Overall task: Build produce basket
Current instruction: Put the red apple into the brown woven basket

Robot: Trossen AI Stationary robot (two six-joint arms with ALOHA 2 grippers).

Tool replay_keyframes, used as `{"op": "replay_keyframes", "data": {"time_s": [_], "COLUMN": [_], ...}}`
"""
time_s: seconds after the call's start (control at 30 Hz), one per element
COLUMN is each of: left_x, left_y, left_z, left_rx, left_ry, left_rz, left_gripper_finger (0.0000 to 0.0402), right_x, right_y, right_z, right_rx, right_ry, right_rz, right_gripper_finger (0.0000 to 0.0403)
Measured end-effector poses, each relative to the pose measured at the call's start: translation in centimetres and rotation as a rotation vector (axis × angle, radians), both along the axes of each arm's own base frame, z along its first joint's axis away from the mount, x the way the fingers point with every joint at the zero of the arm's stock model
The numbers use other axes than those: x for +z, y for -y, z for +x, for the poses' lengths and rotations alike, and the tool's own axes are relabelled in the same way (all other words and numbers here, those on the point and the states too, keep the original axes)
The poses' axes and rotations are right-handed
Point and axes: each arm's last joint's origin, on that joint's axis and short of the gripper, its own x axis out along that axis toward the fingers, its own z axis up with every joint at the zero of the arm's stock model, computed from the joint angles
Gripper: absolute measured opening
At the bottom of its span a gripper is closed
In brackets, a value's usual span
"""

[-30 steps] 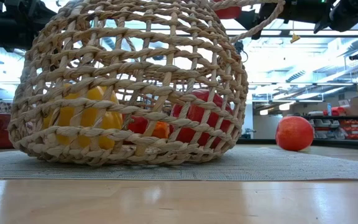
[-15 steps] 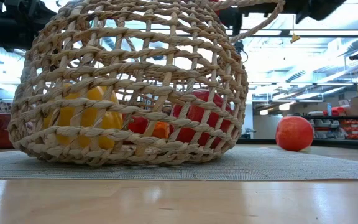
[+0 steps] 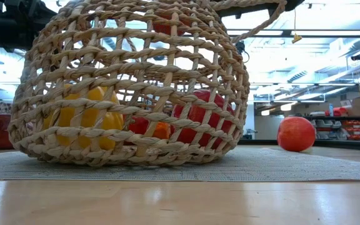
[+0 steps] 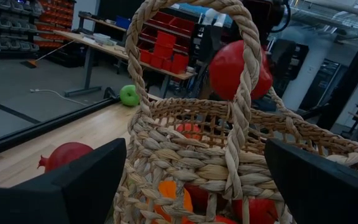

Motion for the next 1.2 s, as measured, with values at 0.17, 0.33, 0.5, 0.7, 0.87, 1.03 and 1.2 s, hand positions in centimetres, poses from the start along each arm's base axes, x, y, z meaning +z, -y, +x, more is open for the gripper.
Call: {"op": "replay_keyframes", "data": {"time_s": [0.17, 0.33, 0.5, 0.7, 0.87, 1.03, 1.2], "left_x": [0.0, 0.0, 0.0, 0.0, 0.0, 0.0, 0.0], "left_y": [0.0, 0.0, 0.0, 0.0, 0.0, 0.0, 0.0], "left_z": [0.0, 0.0, 0.0, 0.0, 0.0, 0.0, 0.0], "left_rx": [0.000, 0.001, 0.000, 0.000, 0.000, 0.000, 0.000], "left_ry": [0.000, 0.001, 0.000, 0.000, 0.000, 0.000, 0.000], "left_rz": [0.000, 0.001, 0.000, 0.000, 0.001, 0.000, 0.000], "left_gripper_finger": [0.0389, 0.0389, 0.0389, 0.0389, 0.0389, 0.0389, 0.0389], "right_x": [0.1, 0.7, 1.0, 0.7, 0.4, 0.8, 1.0], "right_y": [-0.3, -0.9, -2.0, -3.0, -3.4, -3.2, -3.2], "right_z": [0.8, 0.7, 0.5, 0.4, 0.3, 0.3, 0.3], "right_rx": [0.006, 0.026, 0.004, -0.040, -0.020, -0.035, -0.015], "right_ry": [-0.001, 0.025, 0.026, -0.020, -0.067, -0.095, -0.116], "right_rz": [-0.052, -0.112, -0.222, -0.420, -0.659, -1.019, -1.302], "right_gripper_finger": [0.0350, 0.0350, 0.0350, 0.0350, 0.0350, 0.0350, 0.0350]}}
